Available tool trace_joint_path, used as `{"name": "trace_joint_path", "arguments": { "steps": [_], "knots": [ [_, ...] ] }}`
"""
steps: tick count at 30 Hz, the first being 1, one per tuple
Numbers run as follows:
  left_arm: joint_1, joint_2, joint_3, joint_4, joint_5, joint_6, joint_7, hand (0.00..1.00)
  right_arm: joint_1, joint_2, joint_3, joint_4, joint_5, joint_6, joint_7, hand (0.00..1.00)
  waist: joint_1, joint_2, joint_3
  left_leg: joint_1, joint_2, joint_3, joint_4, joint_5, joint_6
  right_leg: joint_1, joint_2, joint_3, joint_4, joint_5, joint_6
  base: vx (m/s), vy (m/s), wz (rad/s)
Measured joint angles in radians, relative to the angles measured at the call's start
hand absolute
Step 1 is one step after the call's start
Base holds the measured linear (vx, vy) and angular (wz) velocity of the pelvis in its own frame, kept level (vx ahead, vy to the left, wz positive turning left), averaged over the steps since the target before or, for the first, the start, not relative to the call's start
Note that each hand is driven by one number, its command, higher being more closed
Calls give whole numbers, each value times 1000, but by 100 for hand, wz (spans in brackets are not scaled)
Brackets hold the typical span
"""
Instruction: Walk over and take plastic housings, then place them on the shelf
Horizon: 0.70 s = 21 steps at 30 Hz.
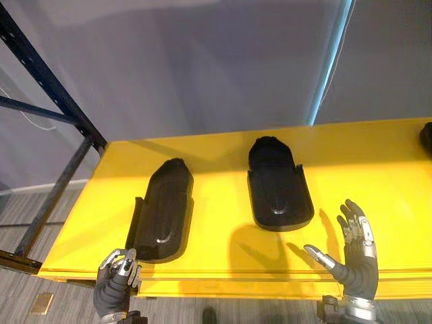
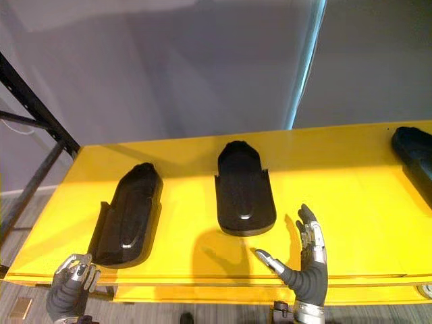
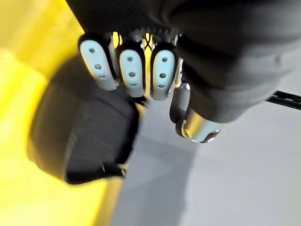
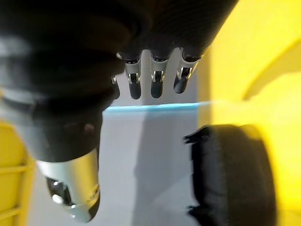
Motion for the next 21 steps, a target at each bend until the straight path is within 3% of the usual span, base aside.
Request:
{"name": "trace_joint_path", "arguments": {
  "steps": [6,13,21],
  "knots": [
    [-74,40,-18,32,-2,-31,11,100,-4,-23,2,33,-6,0,-80,0,-7,2,50,-16,2,5,1,1,0,-23,2,11,3,0,-1,0,2,-2],
    [-137,73,-49,50,-8,-35,67,100,-16,-35,20,56,-22,-20,-99,0,-38,5,100,-17,4,21,2,0,0,-38,2,28,10,0,-1,-7,5,-7],
    [-226,79,-49,66,-7,-35,110,100,-42,-35,20,56,-22,-35,-102,0,-53,15,126,-16,6,30,6,0,0,-50,2,48,20,0,-2,-7,2,-6]
  ]
}}
